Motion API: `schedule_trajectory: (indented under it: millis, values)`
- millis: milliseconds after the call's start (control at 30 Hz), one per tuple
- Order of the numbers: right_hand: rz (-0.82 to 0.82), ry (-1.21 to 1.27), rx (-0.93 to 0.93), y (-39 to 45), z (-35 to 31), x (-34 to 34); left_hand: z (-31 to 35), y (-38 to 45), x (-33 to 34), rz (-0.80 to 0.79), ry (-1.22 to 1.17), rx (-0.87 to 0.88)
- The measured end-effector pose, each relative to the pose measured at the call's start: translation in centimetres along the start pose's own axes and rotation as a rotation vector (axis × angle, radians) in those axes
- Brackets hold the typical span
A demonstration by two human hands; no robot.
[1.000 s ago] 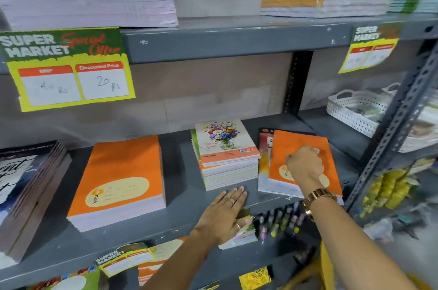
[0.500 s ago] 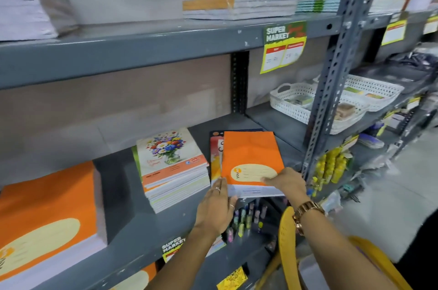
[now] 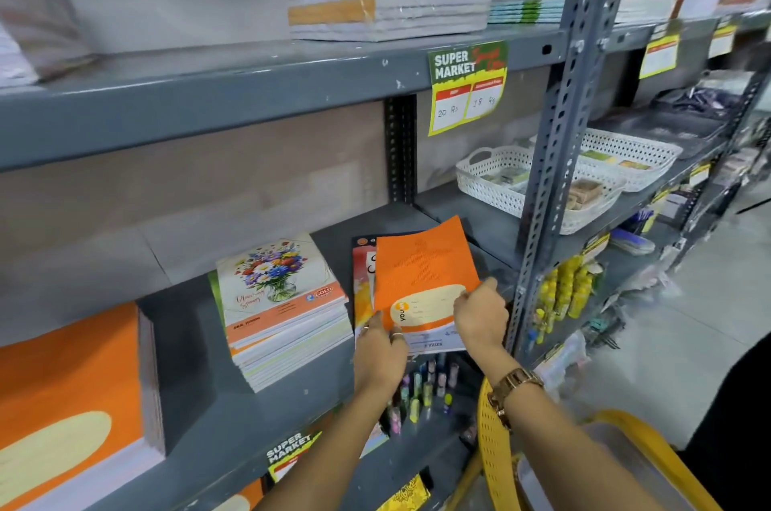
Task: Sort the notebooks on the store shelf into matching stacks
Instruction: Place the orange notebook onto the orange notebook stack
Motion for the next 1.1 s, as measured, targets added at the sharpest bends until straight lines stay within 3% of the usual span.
schedule_trajectory:
  millis: [200,367,567,767,1100]
  values:
    - [0.119,0.270,0.010,0.6,-0.7,-1.7,1.3,-0.4,-1.6,-0.047,-0.177,-0.089]
    - [0.103,0.495,0.044,0.4,-2.5,-4.1,2.5,-0.4,-3.4,0.002,-0.373,-0.067]
    - [-0.028,0.647,0.019,-2.6,-6.0,-4.4,3.6,0.1,-9.5,0.180,-0.685,-0.146]
    - [-0.234,0.780,0.057,-9.8,-10.3,-2.2,-0.2,-0.9,-16.8,0.379,-0.647,-0.170]
    - [-0.617,0.770,0.087,-23.0,-15.4,5.2,-10.9,-3.7,-28.3,0.665,-0.633,-0.395]
Point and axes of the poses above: each hand's wrist, its own y-axis towards the middle knuckle, its own x-axis out of the palm, z = x × y, the point moved 1 cm from there along y, towards the middle knuckle, and after that the axes turned 11 degrees about z, right-handed, at the moved point
